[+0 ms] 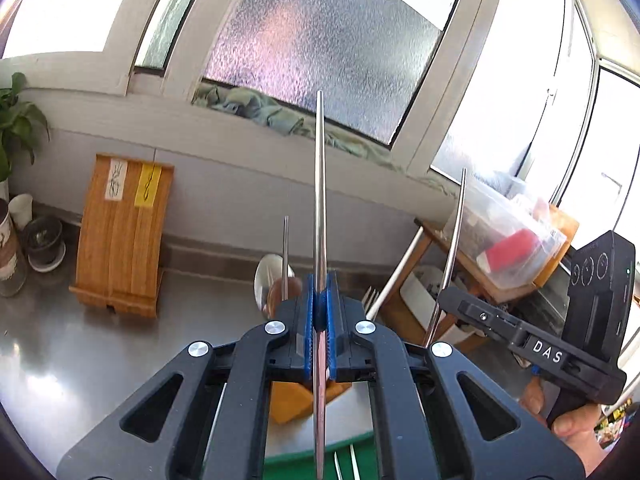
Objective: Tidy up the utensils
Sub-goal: 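Carry both silver chopsticks up and release them into the wooden holder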
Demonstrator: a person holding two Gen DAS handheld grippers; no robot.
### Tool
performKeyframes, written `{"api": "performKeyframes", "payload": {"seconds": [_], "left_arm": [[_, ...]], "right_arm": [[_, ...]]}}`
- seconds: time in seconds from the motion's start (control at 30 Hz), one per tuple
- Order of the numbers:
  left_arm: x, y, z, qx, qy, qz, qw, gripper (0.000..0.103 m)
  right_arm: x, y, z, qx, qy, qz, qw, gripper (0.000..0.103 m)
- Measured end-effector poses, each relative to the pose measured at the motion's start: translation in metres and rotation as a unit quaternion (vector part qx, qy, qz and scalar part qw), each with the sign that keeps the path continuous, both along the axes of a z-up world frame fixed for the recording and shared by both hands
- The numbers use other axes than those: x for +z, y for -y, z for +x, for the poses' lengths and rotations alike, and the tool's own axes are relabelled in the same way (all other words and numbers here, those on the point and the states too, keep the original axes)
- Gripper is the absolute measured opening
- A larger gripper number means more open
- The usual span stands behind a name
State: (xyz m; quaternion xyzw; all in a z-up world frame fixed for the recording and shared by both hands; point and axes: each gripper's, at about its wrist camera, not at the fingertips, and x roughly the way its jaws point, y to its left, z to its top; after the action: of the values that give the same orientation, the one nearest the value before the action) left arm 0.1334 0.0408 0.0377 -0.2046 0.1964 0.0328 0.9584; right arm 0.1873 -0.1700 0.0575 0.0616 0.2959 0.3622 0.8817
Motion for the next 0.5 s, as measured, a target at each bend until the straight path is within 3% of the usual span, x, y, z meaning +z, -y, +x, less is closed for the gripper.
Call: {"api": "performKeyframes", "payload": {"seconds": [0.23, 0.5], "left_arm": [[0.004, 0.007, 0.036, 0.022, 0.058, 0.012, 0.9980, 0.004], [-0.020, 0.006, 0.057, 0.037, 0.060, 0.017, 0.9974, 0.004]], "right_arm": [[-0.006, -0.020, 0.018, -0.003, 0.037, 0.000, 0.999, 0.006], [-0.015, -0.026, 0.023, -0.004, 0.047, 0.002, 0.999, 0.006]]}}
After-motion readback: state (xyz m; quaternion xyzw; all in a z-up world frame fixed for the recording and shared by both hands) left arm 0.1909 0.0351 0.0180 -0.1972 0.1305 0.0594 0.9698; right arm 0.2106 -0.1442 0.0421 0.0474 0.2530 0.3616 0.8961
